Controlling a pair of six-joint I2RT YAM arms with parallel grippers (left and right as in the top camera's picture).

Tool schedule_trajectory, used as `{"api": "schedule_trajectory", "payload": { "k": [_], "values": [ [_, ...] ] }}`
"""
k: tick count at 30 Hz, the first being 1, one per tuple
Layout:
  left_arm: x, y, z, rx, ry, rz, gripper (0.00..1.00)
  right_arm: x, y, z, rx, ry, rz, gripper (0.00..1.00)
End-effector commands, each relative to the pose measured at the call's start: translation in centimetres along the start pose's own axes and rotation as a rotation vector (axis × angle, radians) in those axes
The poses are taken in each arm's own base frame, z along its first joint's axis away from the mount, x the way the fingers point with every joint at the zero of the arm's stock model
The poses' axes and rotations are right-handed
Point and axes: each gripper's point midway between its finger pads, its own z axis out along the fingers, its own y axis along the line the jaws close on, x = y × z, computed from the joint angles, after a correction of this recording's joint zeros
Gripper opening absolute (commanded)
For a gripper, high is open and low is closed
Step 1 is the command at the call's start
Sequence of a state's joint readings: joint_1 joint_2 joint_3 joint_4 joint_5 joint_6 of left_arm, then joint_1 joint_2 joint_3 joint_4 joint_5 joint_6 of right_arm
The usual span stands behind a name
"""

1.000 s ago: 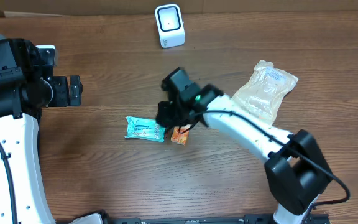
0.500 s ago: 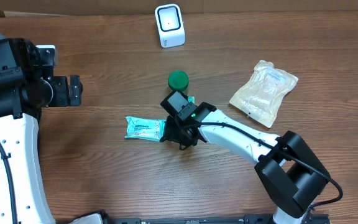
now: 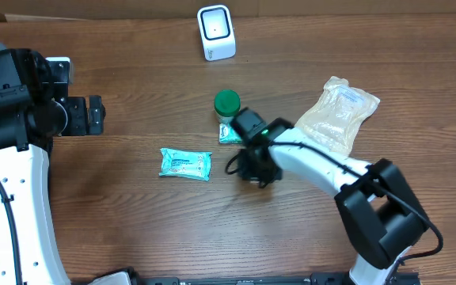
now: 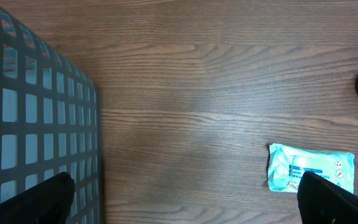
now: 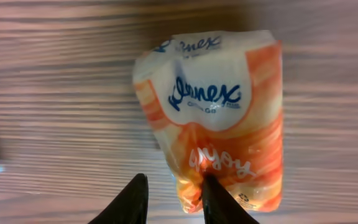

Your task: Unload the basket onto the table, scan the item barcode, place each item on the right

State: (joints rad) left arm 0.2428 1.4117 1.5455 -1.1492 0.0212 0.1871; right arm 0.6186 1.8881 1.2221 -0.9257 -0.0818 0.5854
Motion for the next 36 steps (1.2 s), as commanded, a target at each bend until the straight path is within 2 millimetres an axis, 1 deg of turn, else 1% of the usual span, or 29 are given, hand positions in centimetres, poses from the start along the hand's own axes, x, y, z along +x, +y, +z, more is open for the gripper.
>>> {"api": "schedule_trajectory", "payload": {
  "k": [1, 2, 3, 5, 6, 7, 8, 9, 11, 14, 15, 16, 17, 18, 19, 20, 21, 23, 24, 25, 26, 27, 28, 29, 30, 31, 34, 35, 36],
  "values": [
    [-0.7, 0.3, -1.0, -0.012, -0.033, 0.011, 1.0, -1.7, -1.7, -1.4, -0.015, -0.006, -0.321, 0.38],
    [-0.7, 0.3, -1.0, -0.012, -0.033, 0.011, 1.0, -1.6, -1.6, -1.6, -0.039, 0.006, -0.419, 0.41],
    [-0.7, 0.3, -1.0, -0.012, -0.033, 0.011, 1.0, -1.5, -1.7, -1.6, -0.043, 0.01, -0.508, 0.41],
    [-0.7, 0.3, -1.0, -0.012, -0.033, 0.011, 1.0, -1.5, -1.6, -1.6, -0.044, 0.008, -0.611, 0.41],
    [-0.7, 0.3, -1.0, -0.012, -0.033, 0.011, 0.99, -1.5, -1.6, -1.6, -0.042, 0.005, -0.741, 0.42],
    [-0.7, 0.3, -1.0, -0.012, -0.033, 0.011, 0.99, -1.5, -1.7, -1.7, -0.027, 0.001, -0.815, 0.41],
    [-0.7, 0.3, -1.0, -0.012, -0.033, 0.011, 1.0, -1.7, -1.7, -1.8, -0.021, -0.004, -0.821, 0.39],
    [-0.7, 0.3, -1.0, -0.012, -0.033, 0.011, 1.0, -2.2, -1.3, -2.6, -0.022, -0.014, -0.817, 0.32],
    [-0.7, 0.3, -1.0, -0.012, -0.033, 0.011, 0.99, -2.8, -0.5, -4.3, -0.032, -0.032, -0.814, 0.25],
    [-0.7, 0.3, -1.0, -0.013, -0.033, 0.011, 1.0, -4.5, 0.7, -8.0, -0.039, -0.104, -0.815, 0.24],
    [-0.7, 0.3, -1.0, -0.012, -0.033, 0.011, 1.0, -5.1, 1.0, -9.2, -0.039, -0.129, -0.821, 0.25],
    [-0.7, 0.3, -1.0, -0.012, -0.033, 0.011, 1.0, -5.7, 1.1, -10.1, -0.033, -0.152, -0.813, 0.34],
    [-0.7, 0.3, -1.0, -0.012, -0.033, 0.011, 1.0, -6.3, 1.1, -10.6, -0.026, -0.173, -0.778, 0.46],
    [-0.7, 0.3, -1.0, -0.012, -0.033, 0.011, 1.0, -7.1, 1.1, -10.9, -0.019, -0.203, -0.711, 0.5],
    [-0.7, 0.3, -1.0, -0.012, -0.033, 0.011, 1.0, -7.8, 0.9, -11.0, -0.019, -0.227, -0.634, 0.47],
    [-0.7, 0.3, -1.0, -0.012, -0.033, 0.011, 1.0, -8.5, 0.8, -11.0, -0.03, -0.246, -0.536, 0.41],
    [-0.7, 0.3, -1.0, -0.012, -0.033, 0.011, 1.0, -9.3, 0.2, -10.6, -0.054, -0.26, -0.351, 0.43],
    [-0.7, 0.3, -1.0, -0.012, -0.033, 0.011, 1.0, -9.8, -1.0, -9.5, -0.078, -0.249, -0.095, 0.45],
    [-0.7, 0.3, -1.0, -0.012, -0.033, 0.011, 1.0, -9.8, -1.9, -8.5, -0.083, -0.239, 0.016, 0.52],
    [-0.7, 0.3, -1.0, -0.012, -0.033, 0.011, 1.0, -9.9, -2.4, -7.8, -0.088, -0.235, 0.079, 0.53],
    [-0.7, 0.3, -1.0, -0.012, -0.034, 0.011, 1.0, -9.9, -3.1, -6.4, -0.096, -0.232, 0.169, 0.6],
    [-0.7, 0.3, -1.0, -0.012, -0.033, 0.011, 1.0, -9.8, -3.3, -5.9, -0.098, -0.23, 0.193, 0.64],
    [-0.7, 0.3, -1.0, -0.012, -0.033, 0.011, 1.0, -9.6, -3.5, -5.1, -0.102, -0.227, 0.211, 0.72],
    [-0.7, 0.4, -1.0, -0.013, -0.033, 0.011, 1.0, -9.4, -3.7, -4.5, -0.1, -0.224, 0.213, 0.9],
    [-0.7, 0.4, -1.0, -0.013, -0.033, 0.011, 1.0, -9.2, -3.8, -4.1, -0.102, -0.219, 0.212, 1.0],
    [-0.7, 0.4, -1.0, -0.013, -0.033, 0.011, 1.0, -8.9, -3.8, -3.8, -0.106, -0.209, 0.211, 1.0],
    [-0.7, 0.4, -1.0, -0.013, -0.033, 0.011, 0.99, -8.0, -2.9, -3.1, -0.147, -0.169, 0.199, 1.0],
    [-0.7, 0.3, -1.0, -0.012, -0.033, 0.011, 1.0, -7.8, -2.7, -3.1, -0.152, -0.165, 0.19, 0.98],
    [-0.7, 0.3, -1.0, -0.013, -0.033, 0.011, 1.0, -7.8, -2.5, -3.1, -0.155, -0.166, 0.174, 0.93]
  ]
}}
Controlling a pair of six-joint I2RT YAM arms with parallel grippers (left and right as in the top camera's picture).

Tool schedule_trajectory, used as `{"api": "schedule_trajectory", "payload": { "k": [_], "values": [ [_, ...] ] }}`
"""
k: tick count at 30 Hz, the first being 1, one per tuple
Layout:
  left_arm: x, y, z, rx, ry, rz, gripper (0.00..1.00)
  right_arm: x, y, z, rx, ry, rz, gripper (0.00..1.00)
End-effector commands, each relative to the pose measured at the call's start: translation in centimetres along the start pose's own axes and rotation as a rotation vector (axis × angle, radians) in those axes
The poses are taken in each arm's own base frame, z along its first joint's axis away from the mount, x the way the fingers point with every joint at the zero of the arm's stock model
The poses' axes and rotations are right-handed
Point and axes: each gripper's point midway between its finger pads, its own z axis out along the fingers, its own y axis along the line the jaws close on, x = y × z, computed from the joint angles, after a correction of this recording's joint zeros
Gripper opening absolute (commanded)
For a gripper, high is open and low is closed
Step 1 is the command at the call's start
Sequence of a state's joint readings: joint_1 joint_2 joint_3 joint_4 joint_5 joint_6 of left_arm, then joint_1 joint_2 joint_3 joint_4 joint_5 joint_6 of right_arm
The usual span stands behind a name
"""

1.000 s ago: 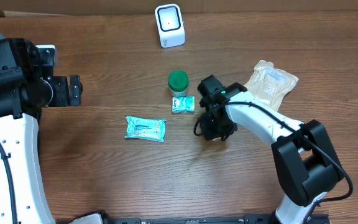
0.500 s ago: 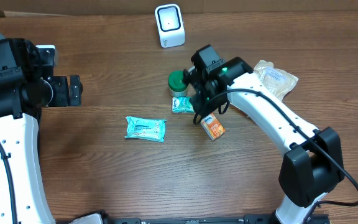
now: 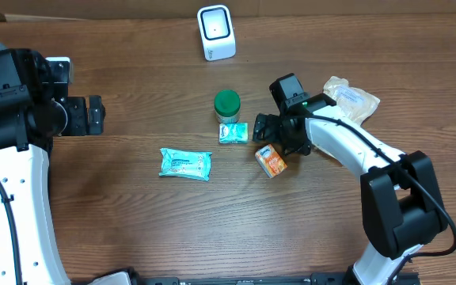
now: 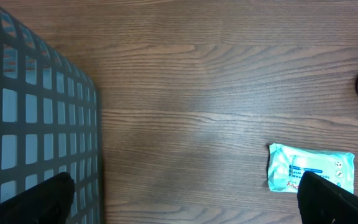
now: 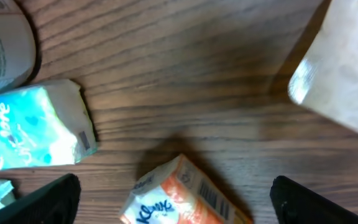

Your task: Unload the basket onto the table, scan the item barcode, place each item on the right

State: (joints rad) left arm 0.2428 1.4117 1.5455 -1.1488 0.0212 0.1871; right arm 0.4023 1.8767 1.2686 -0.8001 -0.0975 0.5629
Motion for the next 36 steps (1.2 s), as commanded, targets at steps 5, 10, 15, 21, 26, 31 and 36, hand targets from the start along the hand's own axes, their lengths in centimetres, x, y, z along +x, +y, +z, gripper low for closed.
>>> {"api": "schedule_trajectory", "payload": {
  "k": [5, 10, 15, 21, 26, 31, 36],
  "values": [
    [-0.7, 0.4, -1.0, -0.013, -0.033, 0.011, 1.0, 1.5, 3.2, -0.3, -0.09, 0.012, -0.17, 0.57],
    [-0.7, 0.4, -1.0, -0.012, -0.033, 0.011, 1.0, 3.6, 5.4, -0.2, -0.139, 0.046, -0.347, 0.52],
    [-0.7, 0.4, -1.0, -0.012, -0.033, 0.011, 1.0, 5.4, 6.8, -0.2, -0.176, 0.077, -0.437, 0.51],
    [-0.7, 0.4, -1.0, -0.013, -0.033, 0.011, 1.0, 4.4, 5.6, 0.0, -0.103, 0.044, -0.342, 0.39],
    [-0.7, 0.4, -1.0, -0.013, -0.033, 0.011, 1.0, 5.2, 5.0, -0.9, -0.065, 0.098, -0.33, 0.44],
    [-0.7, 0.4, -1.0, -0.013, -0.033, 0.011, 1.0, 7.8, 3.1, -1.1, -0.003, 0.21, -0.317, 0.42],
    [-0.7, 0.4, -1.0, -0.013, -0.033, 0.011, 1.0, 9.0, 1.7, 0.7, 0.013, 0.225, -0.294, 0.42]
  ]
}}
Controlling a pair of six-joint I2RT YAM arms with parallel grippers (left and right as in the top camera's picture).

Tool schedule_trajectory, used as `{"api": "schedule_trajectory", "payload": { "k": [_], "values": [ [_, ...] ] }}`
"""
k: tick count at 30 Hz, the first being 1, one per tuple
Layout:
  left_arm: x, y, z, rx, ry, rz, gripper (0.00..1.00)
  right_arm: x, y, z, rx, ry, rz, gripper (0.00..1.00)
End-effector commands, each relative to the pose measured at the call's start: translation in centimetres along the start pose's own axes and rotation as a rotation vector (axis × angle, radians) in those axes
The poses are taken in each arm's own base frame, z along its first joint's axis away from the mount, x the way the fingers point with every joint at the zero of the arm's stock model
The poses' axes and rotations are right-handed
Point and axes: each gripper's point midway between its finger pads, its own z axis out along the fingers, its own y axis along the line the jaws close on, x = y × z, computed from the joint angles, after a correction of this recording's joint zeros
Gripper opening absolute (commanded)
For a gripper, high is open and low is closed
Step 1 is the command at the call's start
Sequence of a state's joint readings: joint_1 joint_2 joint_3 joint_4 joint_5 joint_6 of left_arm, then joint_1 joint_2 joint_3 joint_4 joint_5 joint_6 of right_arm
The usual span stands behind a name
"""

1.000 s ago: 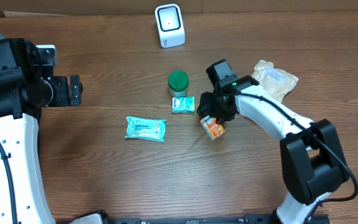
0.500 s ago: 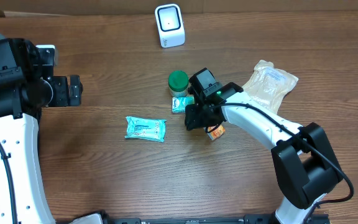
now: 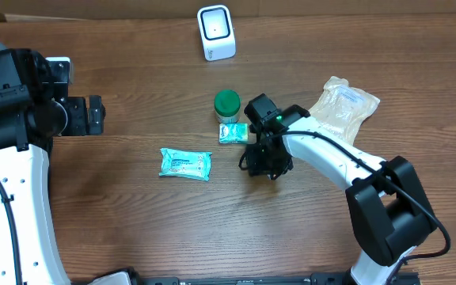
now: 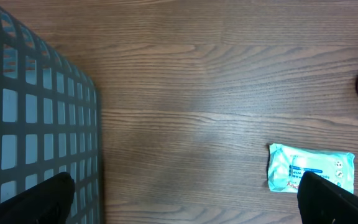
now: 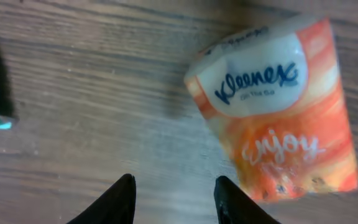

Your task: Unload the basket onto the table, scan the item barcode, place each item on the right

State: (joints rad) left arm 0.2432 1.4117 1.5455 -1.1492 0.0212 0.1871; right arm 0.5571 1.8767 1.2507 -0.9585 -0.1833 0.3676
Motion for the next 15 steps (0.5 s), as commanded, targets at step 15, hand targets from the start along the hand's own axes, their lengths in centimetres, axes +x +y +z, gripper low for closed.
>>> {"api": "schedule_trajectory", "payload": {
  "k": [15],
  "values": [
    [-0.7, 0.3, -1.0, -0.013, -0.033, 0.011, 0.99, -5.0, -8.8, -0.5, 0.126, -0.206, 0.272, 0.39]
  ]
}}
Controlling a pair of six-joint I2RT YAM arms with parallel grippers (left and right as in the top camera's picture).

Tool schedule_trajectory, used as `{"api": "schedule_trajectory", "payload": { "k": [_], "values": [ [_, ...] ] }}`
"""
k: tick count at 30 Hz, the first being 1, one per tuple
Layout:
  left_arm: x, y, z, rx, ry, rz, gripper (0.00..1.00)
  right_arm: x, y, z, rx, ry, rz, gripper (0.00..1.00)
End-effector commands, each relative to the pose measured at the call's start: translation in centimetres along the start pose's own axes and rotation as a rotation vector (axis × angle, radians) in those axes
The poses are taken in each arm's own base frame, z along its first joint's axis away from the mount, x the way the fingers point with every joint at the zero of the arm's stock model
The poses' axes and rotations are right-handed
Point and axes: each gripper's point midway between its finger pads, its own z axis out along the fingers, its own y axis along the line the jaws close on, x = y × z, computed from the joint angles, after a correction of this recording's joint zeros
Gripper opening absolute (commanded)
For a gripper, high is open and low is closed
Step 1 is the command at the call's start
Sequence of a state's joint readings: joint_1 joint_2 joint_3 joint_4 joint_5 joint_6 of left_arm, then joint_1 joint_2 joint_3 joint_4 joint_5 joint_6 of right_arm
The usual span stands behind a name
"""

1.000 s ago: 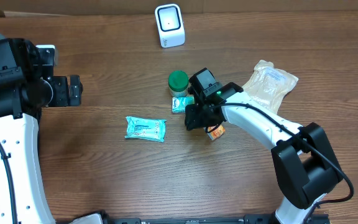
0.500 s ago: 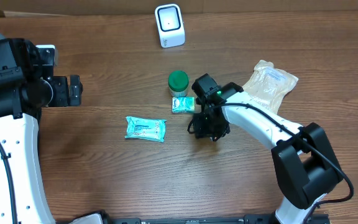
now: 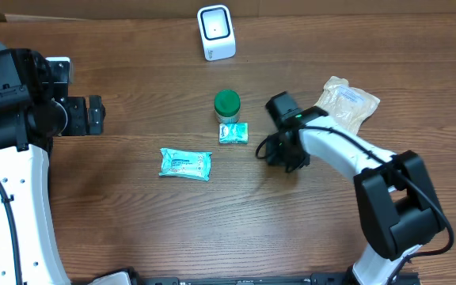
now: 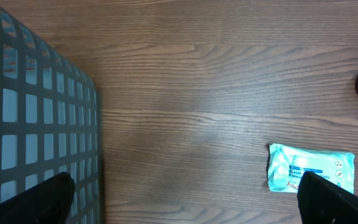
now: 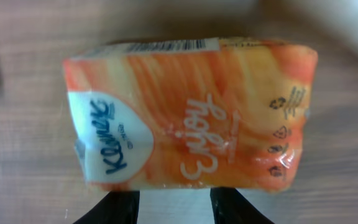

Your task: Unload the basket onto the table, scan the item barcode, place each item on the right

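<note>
An orange Kleenex tissue pack [image 5: 191,115] fills the right wrist view, lying crosswise with a barcode strip along its upper edge. My right gripper [image 5: 174,198] has its two fingers closed on the pack's lower edge. In the overhead view the right gripper [image 3: 280,152] covers the pack, right of the small teal pack. The white scanner [image 3: 216,32] stands at the far edge of the table. My left gripper [image 3: 93,116] hovers at the far left, open and holding nothing, with its fingers [image 4: 334,200] wide apart.
A green-lidded jar [image 3: 227,103] and a small teal pack [image 3: 233,133] sit left of the right gripper. A teal wipes pack [image 3: 186,165] lies mid-table. A clear bag [image 3: 340,113] is at the right. A grey grid basket [image 4: 30,124] stands by the left gripper.
The right gripper has moved right and slightly toward the far side. The orange pack, then lying off to the right of its fingers, now sits crosswise at its fingertips. The left arm is unchanged.
The right gripper first pinched the orange pack left of where it is now. Then the pack lay on the table with the gripper wide open beyond it. Then the gripper was over the pack with narrowed fingers, and now it grips the turned pack.
</note>
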State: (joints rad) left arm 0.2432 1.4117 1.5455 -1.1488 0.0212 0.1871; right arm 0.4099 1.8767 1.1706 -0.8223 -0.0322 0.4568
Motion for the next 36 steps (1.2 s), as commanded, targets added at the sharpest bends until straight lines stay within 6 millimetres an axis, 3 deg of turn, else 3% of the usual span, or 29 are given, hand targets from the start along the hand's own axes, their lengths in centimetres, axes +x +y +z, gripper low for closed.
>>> {"api": "schedule_trajectory", "payload": {
  "k": [1, 4, 9, 12, 16, 19, 20, 27, 31, 36],
  "values": [
    [-0.7, 0.3, -1.0, -0.013, -0.033, 0.011, 1.0, -2.5, -1.5, -0.6, 0.005, -0.082, 0.05, 0.39],
    [-0.7, 0.3, -1.0, -0.012, -0.033, 0.011, 0.99, -3.6, -0.7, -0.7, -0.058, -0.114, -0.033, 0.39],
    [-0.7, 0.3, -1.0, -0.012, -0.033, 0.011, 1.0, -2.6, 3.2, -3.3, -0.265, -0.024, -0.106, 0.33],
    [-0.7, 0.3, -1.0, -0.012, -0.033, 0.011, 1.0, -3.1, 3.7, -5.4, -0.28, -0.015, 0.032, 0.3],
    [-0.7, 0.3, -1.0, -0.012, -0.033, 0.011, 0.99, -3.9, 2.7, -5.4, -0.218, -0.026, 0.374, 0.28],
    [-0.7, 0.3, -1.0, -0.012, -0.033, 0.011, 1.0, -4.9, 0.5, -4.5, -0.108, -0.122, 0.647, 0.64],
    [-0.7, 0.3, -1.0, -0.013, -0.033, 0.011, 1.0, -5.0, 0.5, -4.3, -0.104, -0.136, 0.689, 0.64],
    [-0.7, 0.3, -1.0, -0.012, -0.033, 0.011, 1.0, -5.8, 2.3, -2.9, -0.171, -0.178, 0.806, 0.49],
    [-0.7, 0.3, -1.0, -0.012, -0.033, 0.011, 1.0, -5.7, 1.8, -2.5, -0.149, -0.179, 0.86, 0.38],
    [-0.7, 0.3, -1.0, -0.012, -0.033, 0.011, 1.0, -5.2, 0.9, -2.1, -0.108, -0.184, 0.897, 0.36]
  ]
}}
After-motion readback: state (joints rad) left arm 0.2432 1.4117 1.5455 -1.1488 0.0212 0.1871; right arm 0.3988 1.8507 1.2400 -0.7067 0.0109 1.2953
